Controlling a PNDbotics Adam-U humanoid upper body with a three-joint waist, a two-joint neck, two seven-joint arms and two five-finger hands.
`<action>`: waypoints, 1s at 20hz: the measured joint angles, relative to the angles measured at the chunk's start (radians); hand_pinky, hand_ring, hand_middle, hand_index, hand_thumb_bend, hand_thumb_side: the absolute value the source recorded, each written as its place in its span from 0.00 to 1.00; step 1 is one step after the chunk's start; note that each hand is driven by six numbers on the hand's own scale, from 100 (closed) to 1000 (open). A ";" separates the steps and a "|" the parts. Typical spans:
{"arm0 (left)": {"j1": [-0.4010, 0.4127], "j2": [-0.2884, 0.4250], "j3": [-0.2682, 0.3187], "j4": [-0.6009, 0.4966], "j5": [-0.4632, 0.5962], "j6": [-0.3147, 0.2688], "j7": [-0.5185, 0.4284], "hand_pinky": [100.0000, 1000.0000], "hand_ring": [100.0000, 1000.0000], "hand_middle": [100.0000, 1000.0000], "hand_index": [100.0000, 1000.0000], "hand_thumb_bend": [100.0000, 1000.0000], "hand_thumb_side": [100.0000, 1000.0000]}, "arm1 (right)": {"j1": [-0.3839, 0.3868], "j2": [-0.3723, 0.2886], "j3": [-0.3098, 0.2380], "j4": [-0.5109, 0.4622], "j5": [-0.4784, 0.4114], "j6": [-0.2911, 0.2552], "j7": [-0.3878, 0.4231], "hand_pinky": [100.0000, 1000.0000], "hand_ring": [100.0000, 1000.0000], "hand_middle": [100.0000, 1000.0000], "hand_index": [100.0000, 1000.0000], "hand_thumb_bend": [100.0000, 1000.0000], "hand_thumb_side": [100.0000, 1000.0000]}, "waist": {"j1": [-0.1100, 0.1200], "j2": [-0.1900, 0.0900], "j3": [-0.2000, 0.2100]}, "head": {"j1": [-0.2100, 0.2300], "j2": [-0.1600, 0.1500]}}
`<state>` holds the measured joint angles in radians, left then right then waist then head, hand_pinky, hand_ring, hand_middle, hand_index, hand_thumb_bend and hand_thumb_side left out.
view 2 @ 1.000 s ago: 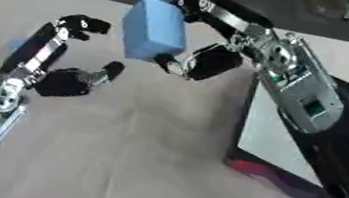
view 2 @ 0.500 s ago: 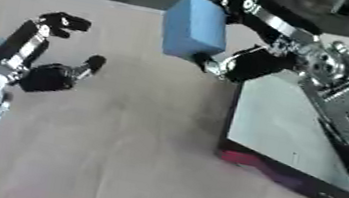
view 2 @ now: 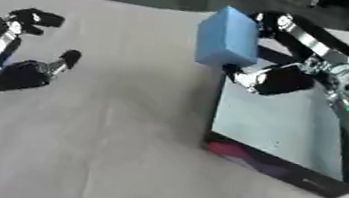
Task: Pick up the objects with one hand, pass them to the other hand, and then place them into the box on the other side of the table.
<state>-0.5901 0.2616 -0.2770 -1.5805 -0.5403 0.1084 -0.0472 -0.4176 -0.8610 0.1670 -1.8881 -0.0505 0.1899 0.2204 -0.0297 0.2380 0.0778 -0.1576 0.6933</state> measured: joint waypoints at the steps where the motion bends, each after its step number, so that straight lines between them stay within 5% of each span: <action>1: 0.000 0.002 0.002 0.000 0.001 0.001 0.001 0.80 0.82 0.70 0.80 0.37 0.52 | 0.023 -0.010 -0.013 -0.002 -0.003 -0.001 -0.007 0.92 0.93 0.61 0.61 0.00 0.00 | 0.000 0.000 0.001 | -0.004 0.000; 13: 0.000 0.010 0.006 -0.006 0.005 0.009 0.014 0.80 0.82 0.70 0.80 0.37 0.53 | 0.168 -0.042 -0.096 0.084 0.079 -0.049 -0.071 0.92 0.95 0.67 0.67 0.11 0.00 | 0.000 0.000 0.004 | -0.022 -0.001; 16: 0.000 0.010 0.008 -0.006 0.008 0.010 0.017 0.80 0.82 0.70 0.80 0.37 0.53 | 0.172 -0.042 -0.101 0.125 0.117 -0.061 -0.075 0.93 0.99 0.74 0.73 0.20 0.11 | 0.000 0.000 0.005 | -0.020 -0.001; 20: 0.000 0.011 0.008 -0.007 0.011 0.011 0.018 0.80 0.82 0.69 0.81 0.36 0.53 | 0.172 -0.041 -0.113 0.185 0.167 -0.088 -0.064 0.96 1.00 0.85 0.86 0.40 0.43 | 0.000 0.000 0.009 | -0.019 -0.002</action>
<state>-0.5901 0.2722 -0.2686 -1.5874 -0.5295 0.1196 -0.0288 -0.2455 -0.9023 0.0540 -1.7034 0.1162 0.1019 0.1560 -0.0293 0.2380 0.0871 -0.1762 0.6916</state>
